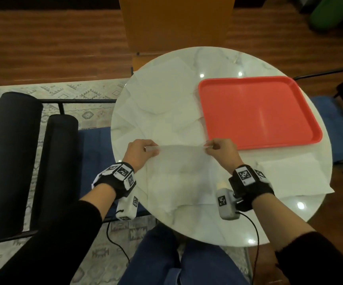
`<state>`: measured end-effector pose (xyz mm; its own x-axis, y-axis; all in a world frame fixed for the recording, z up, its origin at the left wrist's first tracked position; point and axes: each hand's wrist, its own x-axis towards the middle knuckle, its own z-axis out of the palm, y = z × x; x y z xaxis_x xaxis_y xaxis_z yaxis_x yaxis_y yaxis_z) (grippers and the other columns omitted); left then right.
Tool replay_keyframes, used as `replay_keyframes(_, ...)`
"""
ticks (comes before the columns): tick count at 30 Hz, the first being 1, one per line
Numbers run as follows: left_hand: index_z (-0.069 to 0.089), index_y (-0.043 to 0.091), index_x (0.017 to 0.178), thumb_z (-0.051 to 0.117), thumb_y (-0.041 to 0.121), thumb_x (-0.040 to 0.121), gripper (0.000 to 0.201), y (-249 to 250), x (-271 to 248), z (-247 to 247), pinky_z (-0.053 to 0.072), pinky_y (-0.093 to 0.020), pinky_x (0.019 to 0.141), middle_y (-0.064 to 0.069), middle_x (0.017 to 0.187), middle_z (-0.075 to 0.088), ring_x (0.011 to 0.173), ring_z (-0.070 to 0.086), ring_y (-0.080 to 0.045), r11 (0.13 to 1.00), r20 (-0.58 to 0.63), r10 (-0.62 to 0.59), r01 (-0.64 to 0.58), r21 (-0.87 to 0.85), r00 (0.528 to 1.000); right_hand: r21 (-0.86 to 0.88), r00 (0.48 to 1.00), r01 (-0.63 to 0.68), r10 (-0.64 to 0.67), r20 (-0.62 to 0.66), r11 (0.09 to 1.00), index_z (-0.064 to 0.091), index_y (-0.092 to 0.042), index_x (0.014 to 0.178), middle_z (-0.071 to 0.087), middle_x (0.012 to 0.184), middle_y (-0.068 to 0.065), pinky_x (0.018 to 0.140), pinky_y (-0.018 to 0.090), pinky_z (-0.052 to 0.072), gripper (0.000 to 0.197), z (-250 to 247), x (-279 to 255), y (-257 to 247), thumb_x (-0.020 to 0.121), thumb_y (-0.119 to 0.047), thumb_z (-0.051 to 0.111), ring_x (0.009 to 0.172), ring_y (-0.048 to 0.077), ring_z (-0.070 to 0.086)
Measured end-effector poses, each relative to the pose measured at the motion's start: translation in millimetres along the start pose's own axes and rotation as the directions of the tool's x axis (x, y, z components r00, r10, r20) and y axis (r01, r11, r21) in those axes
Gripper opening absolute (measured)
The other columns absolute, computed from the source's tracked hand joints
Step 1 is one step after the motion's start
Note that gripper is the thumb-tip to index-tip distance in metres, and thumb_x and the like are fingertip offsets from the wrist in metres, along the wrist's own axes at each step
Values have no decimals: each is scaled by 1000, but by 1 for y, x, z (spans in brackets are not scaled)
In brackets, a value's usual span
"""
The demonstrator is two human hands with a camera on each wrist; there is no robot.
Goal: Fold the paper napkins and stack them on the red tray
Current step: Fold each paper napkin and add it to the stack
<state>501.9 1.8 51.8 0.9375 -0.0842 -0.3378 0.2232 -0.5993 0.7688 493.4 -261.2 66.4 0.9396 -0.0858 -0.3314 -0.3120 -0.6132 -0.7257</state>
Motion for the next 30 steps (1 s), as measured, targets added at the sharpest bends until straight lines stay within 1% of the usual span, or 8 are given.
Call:
replay_keyframes(6,71,31,84,73,13,80,19,-23,-35,11,42,-15,76,8,86,65,82,55,-7,962,-84,269,-272,-27,960,8,980,178,-177,-94,984,74,-21,84,67,89,-3,70,6,38,11,-1,-42,22,80,-11,71,83,11,56)
replay_keyframes(9,72,33,86,71,13,81,21,-44,-51,22,41,-19,77,21,85,59,81,53,-4,910,-31,407,-402,105,913,-68,971,228,-232,-61,971,75,-25,83,62,87,-7,78,12,39,17,6,-67,43,79,-9,73,87,7,54)
replay_keyframes(13,72,32,88,56,34,83,17,-66,-68,35,39,-31,78,15,84,61,80,46,2,833,52,490,-484,269,870,-212,958,266,-282,-47,940,75,-29,81,60,82,-11,80,26,40,21,18,-83,71,75,-9,75,83,8,52)
replay_keyframes(17,72,32,88,66,22,79,15,-73,-76,42,28,-28,79,14,83,60,78,45,-1,760,138,503,-512,399,853,-318,956,281,-292,15,905,75,-31,78,62,80,-10,75,44,44,23,27,-88,87,72,-8,76,76,10,49)
replay_keyframes(21,71,35,90,43,29,75,32,-69,-81,39,28,-33,87,19,88,58,82,48,-1,739,197,455,-492,460,868,-441,966,258,-228,121,860,76,-30,82,64,91,-9,84,36,29,28,26,-92,84,77,-3,67,88,16,52)
replay_keyframes(25,68,29,101,40,35,78,37,-47,-82,30,27,-26,90,16,100,60,92,48,-3,801,100,480,-482,356,872,-405,959,233,-279,-56,884,73,-22,91,63,95,-2,85,32,28,43,18,-89,63,71,13,57,92,20,56)
replay_keyframes(28,56,21,127,32,38,88,48,-29,-71,40,25,-22,98,6,126,58,115,47,-8,819,42,471,-454,351,881,-375,934,258,-329,-139,891,64,-15,116,62,117,5,95,33,31,39,34,-78,35,82,1,52,110,24,55)
replay_keyframes(30,32,17,145,20,44,92,61,-22,-64,56,17,-31,111,2,151,33,138,30,-14,793,137,390,-408,453,911,-422,942,301,-336,-10,855,49,-10,135,49,141,11,109,38,26,44,54,-73,19,92,-15,40,132,27,42)
